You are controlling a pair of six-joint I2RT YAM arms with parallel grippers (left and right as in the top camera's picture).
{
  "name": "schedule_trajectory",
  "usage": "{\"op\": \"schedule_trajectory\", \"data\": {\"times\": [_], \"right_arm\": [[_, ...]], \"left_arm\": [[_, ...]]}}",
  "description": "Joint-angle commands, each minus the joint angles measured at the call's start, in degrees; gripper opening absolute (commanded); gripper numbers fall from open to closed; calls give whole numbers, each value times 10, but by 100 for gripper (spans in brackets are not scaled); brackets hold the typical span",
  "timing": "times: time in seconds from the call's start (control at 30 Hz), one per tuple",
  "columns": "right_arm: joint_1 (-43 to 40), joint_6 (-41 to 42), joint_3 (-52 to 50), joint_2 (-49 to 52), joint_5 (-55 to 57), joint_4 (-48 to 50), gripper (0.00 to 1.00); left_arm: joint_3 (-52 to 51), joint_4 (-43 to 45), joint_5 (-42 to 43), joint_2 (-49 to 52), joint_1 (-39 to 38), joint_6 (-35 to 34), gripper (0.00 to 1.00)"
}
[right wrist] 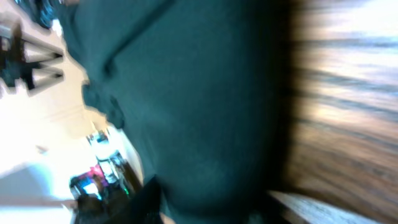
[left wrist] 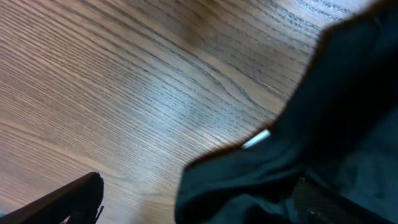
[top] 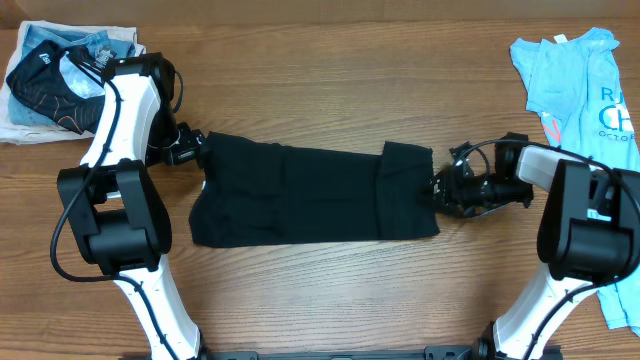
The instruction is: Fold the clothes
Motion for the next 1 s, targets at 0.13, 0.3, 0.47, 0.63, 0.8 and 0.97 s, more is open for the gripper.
{"op": "schedule_trajectory", "data": {"times": [0.13, 0.3, 0.47, 0.63, 0.8, 0.97], "right_arm": [[-4, 81, -3, 6, 24, 31, 4], [-33, 125, 19, 2, 59, 24, 4], [-68, 168, 53, -28, 151, -5, 4], [-77, 195, 93, -103, 249, -59, 4], [-49, 210, 110, -171, 312, -88, 4], [10, 234, 110, -190, 400, -100, 4]], "left_arm": [[-3, 0, 4, 2, -5, 9, 100], [-3, 0, 4, 2, -5, 9, 100], [-3, 0, 4, 2, -5, 9, 100], [-3, 0, 4, 2, -5, 9, 100], [-3, 0, 4, 2, -5, 9, 100], [-3, 0, 4, 2, -5, 9, 100]]}}
